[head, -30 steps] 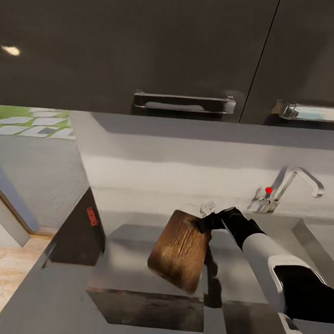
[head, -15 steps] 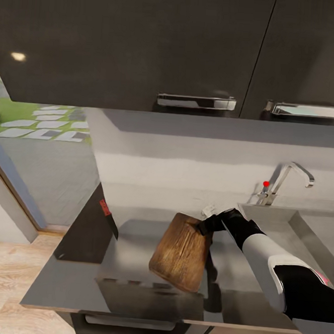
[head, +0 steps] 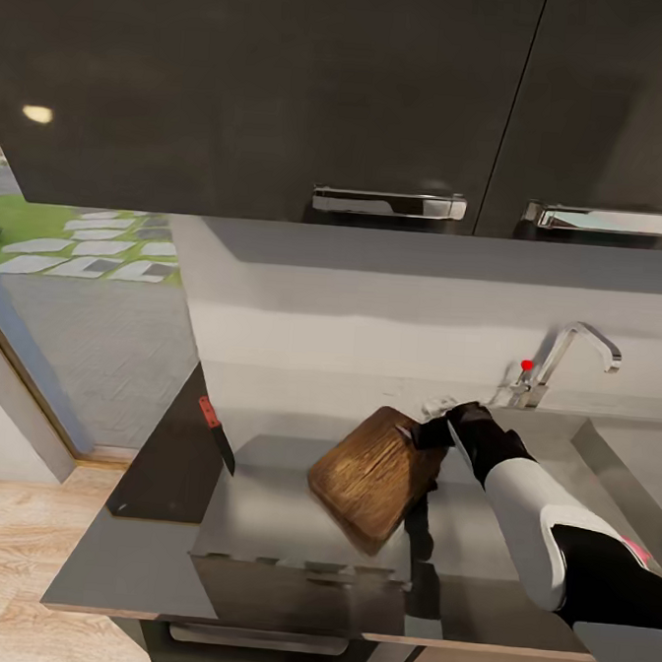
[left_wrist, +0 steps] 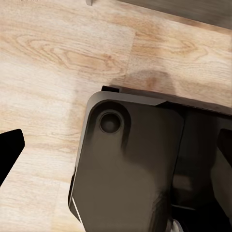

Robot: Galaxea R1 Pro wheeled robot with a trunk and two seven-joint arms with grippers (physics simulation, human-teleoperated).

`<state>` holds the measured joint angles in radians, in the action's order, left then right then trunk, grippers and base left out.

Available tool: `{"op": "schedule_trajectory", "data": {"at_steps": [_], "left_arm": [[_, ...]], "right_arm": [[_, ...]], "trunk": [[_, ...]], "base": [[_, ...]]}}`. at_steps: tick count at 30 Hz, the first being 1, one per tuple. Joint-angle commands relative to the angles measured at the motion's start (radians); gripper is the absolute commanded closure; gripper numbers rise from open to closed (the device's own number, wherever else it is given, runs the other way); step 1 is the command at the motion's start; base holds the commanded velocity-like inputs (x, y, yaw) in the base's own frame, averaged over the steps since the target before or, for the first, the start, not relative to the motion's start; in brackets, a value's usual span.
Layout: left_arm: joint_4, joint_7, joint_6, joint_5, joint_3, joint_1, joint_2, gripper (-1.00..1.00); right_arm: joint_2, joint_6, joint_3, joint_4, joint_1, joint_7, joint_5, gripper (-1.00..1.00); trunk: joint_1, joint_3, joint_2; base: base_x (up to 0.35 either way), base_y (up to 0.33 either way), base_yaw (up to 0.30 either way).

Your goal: In the kitchen, take the Vidalia onion out of the sink, dice it on the chopping board with the paring knife, put the diced onion into the bowl on the countertop, then place both the paring knife and the chopping board into the sink.

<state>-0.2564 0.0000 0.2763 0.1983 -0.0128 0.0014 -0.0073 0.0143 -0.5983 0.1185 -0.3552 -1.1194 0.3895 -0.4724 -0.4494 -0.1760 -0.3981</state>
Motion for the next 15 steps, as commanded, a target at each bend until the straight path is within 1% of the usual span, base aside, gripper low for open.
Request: {"op": "schedule_trajectory", "data": {"at_steps": [1, 8, 9, 10, 11, 12, 13, 14, 15], "left_arm": [[-0.001, 0.000, 0.001, 0.004, -0.001, 0.000, 0.000, -1.00], [-0.001, -0.001, 0.001, 0.004, 0.000, 0.000, 0.000, -1.00], [-0.001, -0.001, 0.001, 0.004, 0.000, 0.000, -0.001, -1.00], [-0.001, -0.001, 0.000, 0.004, 0.001, 0.000, -0.001, -1.00], [-0.001, -0.001, 0.001, 0.004, 0.001, 0.000, -0.001, -1.00], [-0.001, -0.002, 0.000, 0.004, 0.001, 0.000, -0.002, -1.00], [-0.001, -0.002, 0.000, 0.004, 0.001, 0.000, -0.002, -1.00], [-0.001, -0.002, 0.000, 0.004, 0.001, 0.000, -0.002, -1.00], [-0.001, -0.002, 0.000, 0.004, 0.001, 0.000, -0.002, -1.00]], "right_arm": [[-0.002, -0.018, 0.007, -0.010, 0.000, 0.001, -0.009, 1.00], [-0.007, -0.076, 0.012, -0.053, 0.000, -0.069, -0.009, 1.00], [-0.008, -0.087, 0.020, -0.065, 0.000, -0.076, -0.008, 1.00], [-0.008, -0.100, 0.038, -0.077, 0.000, -0.081, -0.008, 1.00], [-0.008, -0.113, 0.067, -0.086, 0.000, -0.085, -0.008, 1.00], [-0.007, -0.133, 0.176, -0.102, 0.000, -0.098, -0.008, 1.00], [-0.006, -0.137, 0.237, -0.107, 0.000, -0.120, -0.009, 1.00], [-0.006, -0.137, 0.269, -0.108, 0.000, -0.140, -0.009, 1.00], [-0.006, -0.137, 0.282, -0.109, 0.000, -0.152, -0.009, 1.00]], "trunk": [[-0.001, -0.002, -0.002], [-0.001, -0.002, -0.002], [-0.001, -0.002, -0.002], [-0.001, -0.002, -0.002], [-0.001, -0.002, -0.002], [-0.001, -0.002, -0.002], [-0.001, -0.002, -0.002], [-0.001, -0.002, -0.002], [-0.001, -0.002, -0.002]], "base": [[0.000, 0.000, 0.000], [-0.002, 0.000, 0.000], [-0.055, 0.005, 0.000], [-0.104, 0.034, 0.000], [-0.152, 0.070, 0.000], [-0.224, 0.132, 0.000], [-0.241, 0.148, 0.000], [-0.248, 0.154, 0.000], [-0.250, 0.156, 0.000]]}}
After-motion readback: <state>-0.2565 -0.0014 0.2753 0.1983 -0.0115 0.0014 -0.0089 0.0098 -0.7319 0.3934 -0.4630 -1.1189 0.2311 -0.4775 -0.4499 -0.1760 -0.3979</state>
